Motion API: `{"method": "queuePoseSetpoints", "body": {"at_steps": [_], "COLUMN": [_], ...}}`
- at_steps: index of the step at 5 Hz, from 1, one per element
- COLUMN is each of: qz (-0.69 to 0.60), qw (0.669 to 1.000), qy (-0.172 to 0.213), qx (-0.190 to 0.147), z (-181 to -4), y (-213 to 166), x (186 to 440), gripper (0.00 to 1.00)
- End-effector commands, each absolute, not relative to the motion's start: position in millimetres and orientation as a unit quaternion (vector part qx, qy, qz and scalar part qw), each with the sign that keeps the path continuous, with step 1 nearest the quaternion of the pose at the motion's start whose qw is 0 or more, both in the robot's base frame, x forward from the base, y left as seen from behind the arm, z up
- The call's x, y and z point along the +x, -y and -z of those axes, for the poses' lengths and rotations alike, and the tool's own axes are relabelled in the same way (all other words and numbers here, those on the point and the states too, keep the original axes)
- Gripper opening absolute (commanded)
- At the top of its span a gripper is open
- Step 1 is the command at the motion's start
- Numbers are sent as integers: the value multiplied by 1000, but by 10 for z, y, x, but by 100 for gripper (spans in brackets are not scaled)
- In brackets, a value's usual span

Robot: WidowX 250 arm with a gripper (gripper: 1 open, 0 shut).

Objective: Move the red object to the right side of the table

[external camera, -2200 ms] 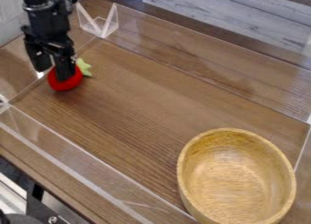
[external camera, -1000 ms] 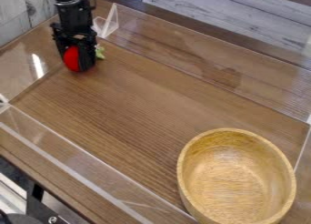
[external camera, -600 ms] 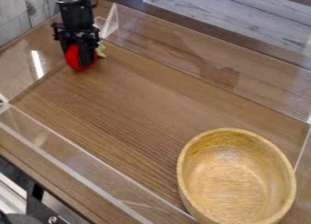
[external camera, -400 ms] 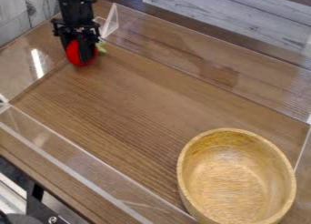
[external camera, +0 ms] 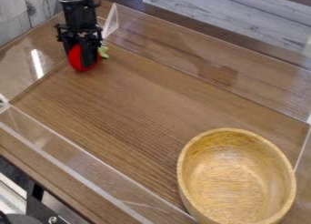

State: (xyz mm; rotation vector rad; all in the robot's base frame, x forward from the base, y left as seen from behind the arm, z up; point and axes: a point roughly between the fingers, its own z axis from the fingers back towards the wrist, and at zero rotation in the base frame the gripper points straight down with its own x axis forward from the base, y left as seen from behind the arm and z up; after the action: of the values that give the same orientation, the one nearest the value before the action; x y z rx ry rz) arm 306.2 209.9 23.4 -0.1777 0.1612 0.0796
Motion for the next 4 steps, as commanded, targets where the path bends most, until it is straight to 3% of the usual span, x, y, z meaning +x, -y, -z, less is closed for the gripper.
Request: {"method": "queuePoseSetpoints", "body": {"at_steps": [1, 2, 4], "qz": [-16, 2, 4], "qw": [994, 993, 996], "qy": [-72, -80, -32], "qx": [-80, -86, -86], "z": [-298, -288, -844], "y": [-2148, -2141, -1847], "x": [3018, 2940, 2966], "gripper": [0, 0, 0]}}
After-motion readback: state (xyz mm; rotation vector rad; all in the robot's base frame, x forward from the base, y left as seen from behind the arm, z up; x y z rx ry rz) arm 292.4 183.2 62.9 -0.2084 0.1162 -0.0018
